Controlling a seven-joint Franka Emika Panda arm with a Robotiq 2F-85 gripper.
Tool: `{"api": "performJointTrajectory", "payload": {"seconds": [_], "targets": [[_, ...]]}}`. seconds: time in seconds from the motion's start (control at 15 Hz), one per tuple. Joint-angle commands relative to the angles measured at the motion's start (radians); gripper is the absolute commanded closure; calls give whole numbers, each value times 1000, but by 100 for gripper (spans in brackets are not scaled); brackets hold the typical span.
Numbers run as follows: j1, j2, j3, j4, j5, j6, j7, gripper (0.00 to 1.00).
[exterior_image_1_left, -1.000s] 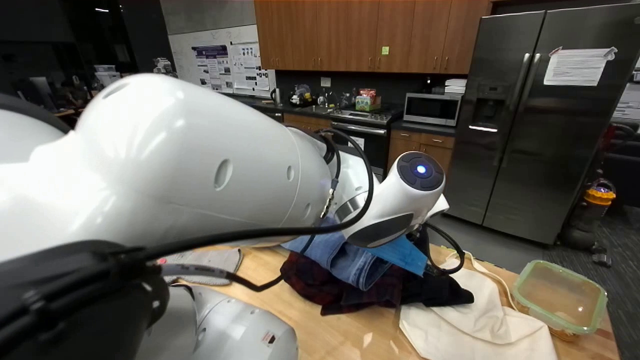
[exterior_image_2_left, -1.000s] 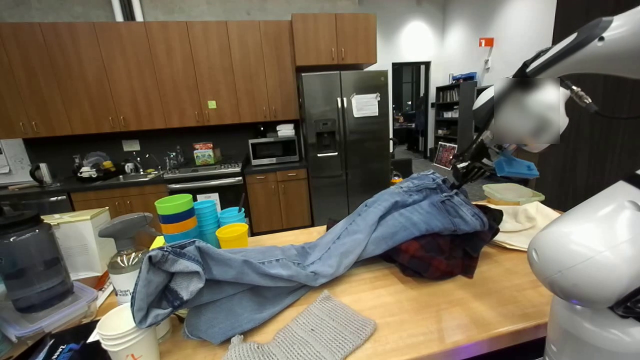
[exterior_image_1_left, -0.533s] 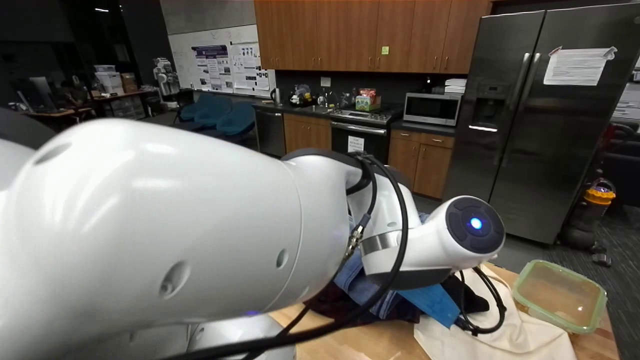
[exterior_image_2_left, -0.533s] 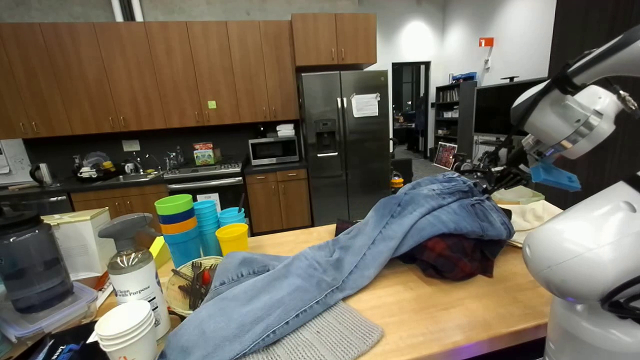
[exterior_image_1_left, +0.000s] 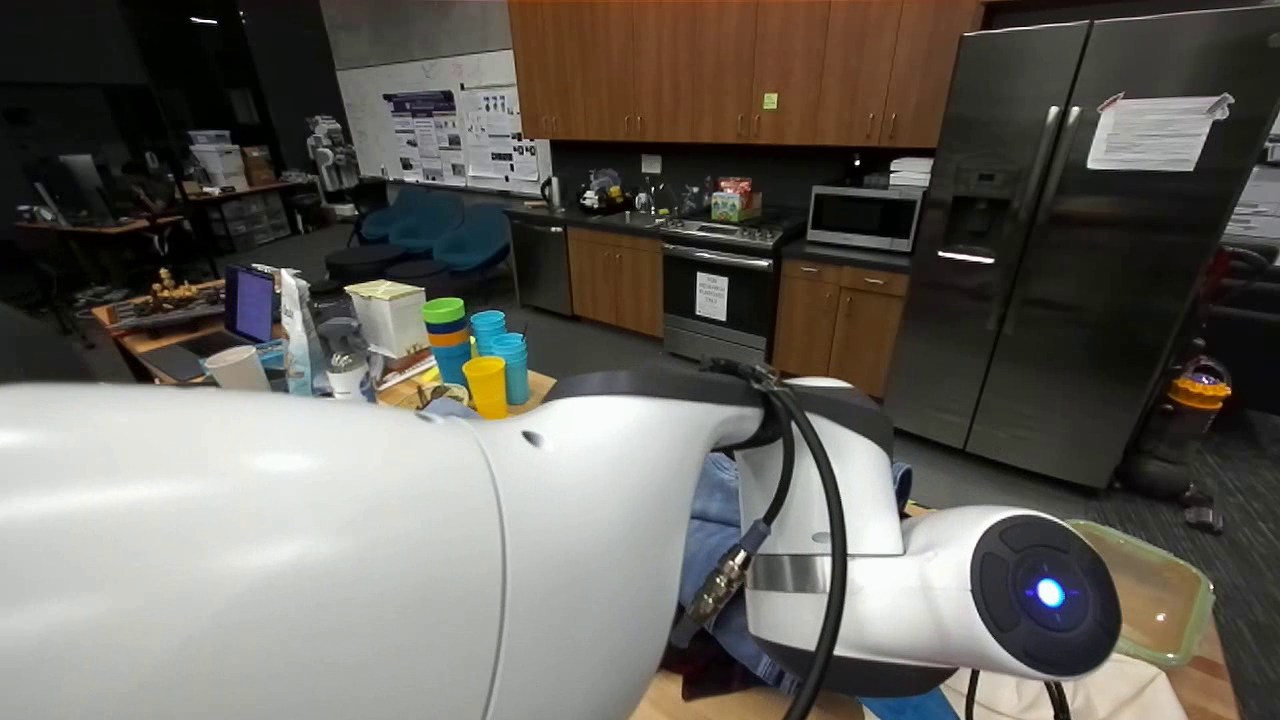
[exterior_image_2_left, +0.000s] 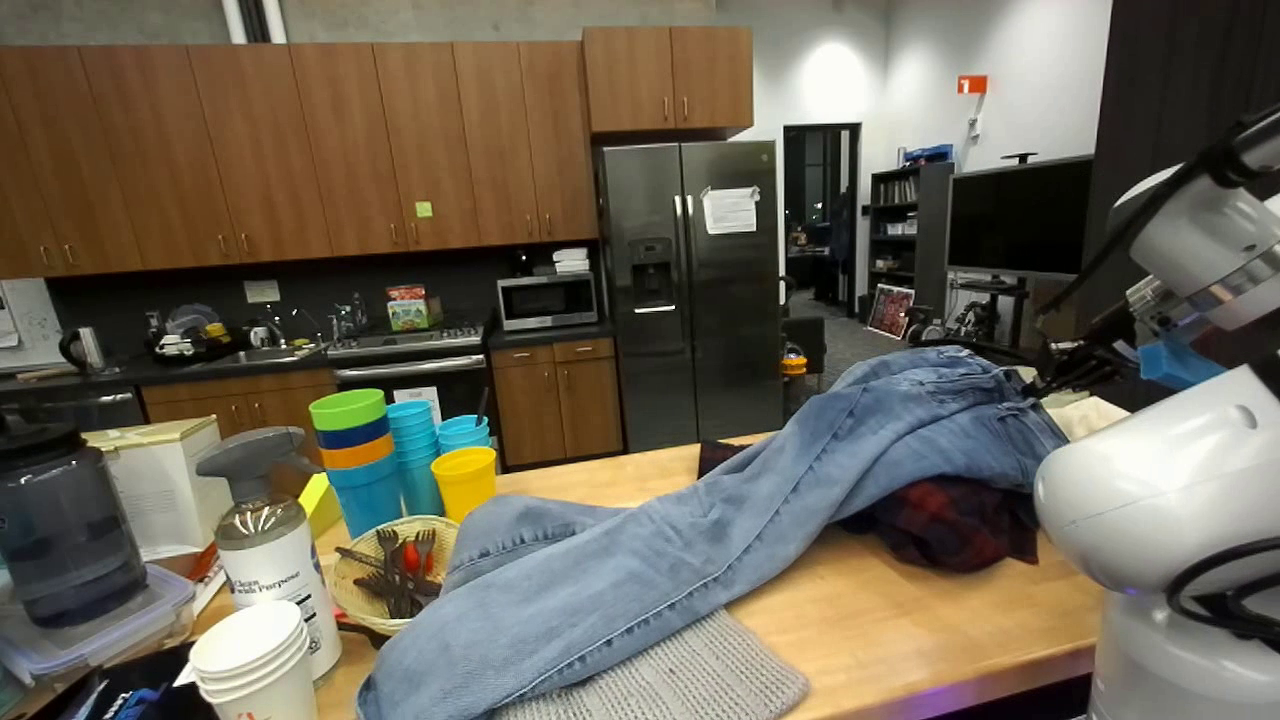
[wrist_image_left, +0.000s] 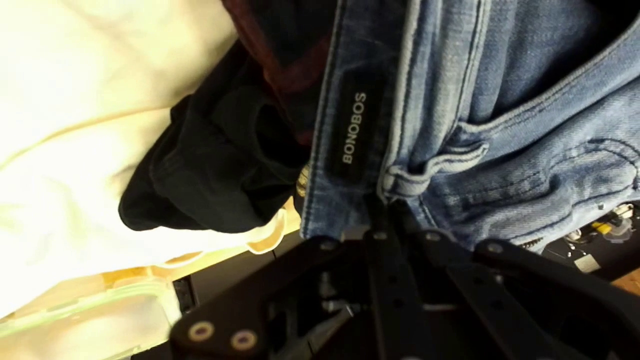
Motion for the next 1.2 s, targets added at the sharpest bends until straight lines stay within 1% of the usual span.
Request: {"api": "performJointTrajectory", "payload": {"seconds": [0.0,0.2,0.53,0.8,0.87,0.93,1.13], "targets": [[-52,-29,-20,0,-23,-23,-24,99],[-98,-44,-11,0,-39,-44,-29,99],[-197,-83,14,0,-102,-85,-21,99],[-249,-112,27,0,-142,-116,-14,99],[-259,-121,35,0,-151,-124,-12,70],[-265,-127,44,0,-158,-128,-11,69],[-271,-168,77,2,-179,-137,-18,53]]}}
